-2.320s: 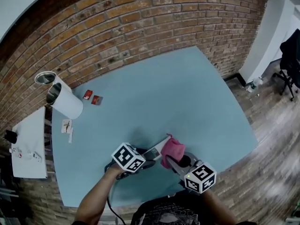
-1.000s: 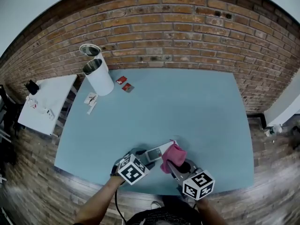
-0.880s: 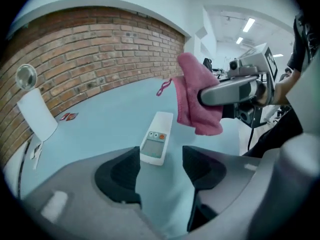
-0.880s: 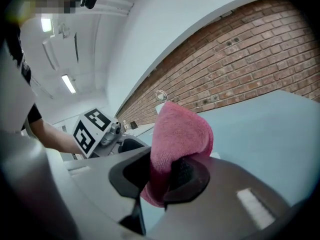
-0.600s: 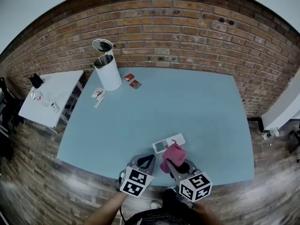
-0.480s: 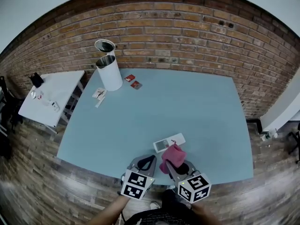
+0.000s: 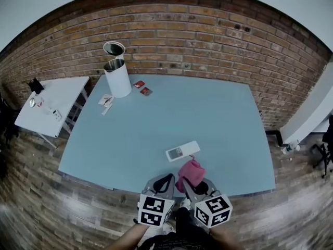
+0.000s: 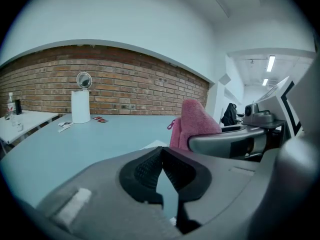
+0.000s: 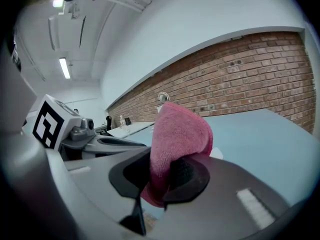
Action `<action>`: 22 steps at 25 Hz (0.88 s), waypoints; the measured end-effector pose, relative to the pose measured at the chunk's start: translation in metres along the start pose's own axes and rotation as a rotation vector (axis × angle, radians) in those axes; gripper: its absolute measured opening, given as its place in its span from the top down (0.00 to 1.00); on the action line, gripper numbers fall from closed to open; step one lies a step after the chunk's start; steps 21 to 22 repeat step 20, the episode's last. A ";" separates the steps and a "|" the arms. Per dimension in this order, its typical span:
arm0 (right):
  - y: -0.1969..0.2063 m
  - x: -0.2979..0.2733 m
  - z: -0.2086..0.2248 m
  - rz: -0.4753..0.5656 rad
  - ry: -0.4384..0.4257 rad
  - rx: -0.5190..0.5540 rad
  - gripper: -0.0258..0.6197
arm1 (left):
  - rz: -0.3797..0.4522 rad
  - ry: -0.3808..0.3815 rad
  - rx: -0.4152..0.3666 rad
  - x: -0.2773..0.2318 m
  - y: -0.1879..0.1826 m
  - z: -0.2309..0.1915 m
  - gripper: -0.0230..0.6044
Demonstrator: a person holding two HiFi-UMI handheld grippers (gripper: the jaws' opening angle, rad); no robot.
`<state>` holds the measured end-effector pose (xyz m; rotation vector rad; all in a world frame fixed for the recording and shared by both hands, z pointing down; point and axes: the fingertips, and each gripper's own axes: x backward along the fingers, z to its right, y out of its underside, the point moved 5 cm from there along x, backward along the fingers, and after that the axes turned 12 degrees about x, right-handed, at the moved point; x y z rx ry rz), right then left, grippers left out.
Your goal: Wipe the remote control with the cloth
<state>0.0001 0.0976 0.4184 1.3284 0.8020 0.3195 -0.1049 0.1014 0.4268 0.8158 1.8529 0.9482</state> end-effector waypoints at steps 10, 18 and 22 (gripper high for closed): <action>0.011 0.021 -0.010 -0.019 0.016 0.009 0.86 | -0.006 -0.006 0.000 0.010 0.014 0.012 0.97; 0.012 0.031 -0.010 -0.030 0.015 0.018 0.86 | -0.006 0.002 0.006 0.011 0.017 0.023 0.97; 0.013 0.032 -0.011 -0.029 0.014 0.020 0.86 | -0.005 0.002 0.002 0.011 0.019 0.024 0.97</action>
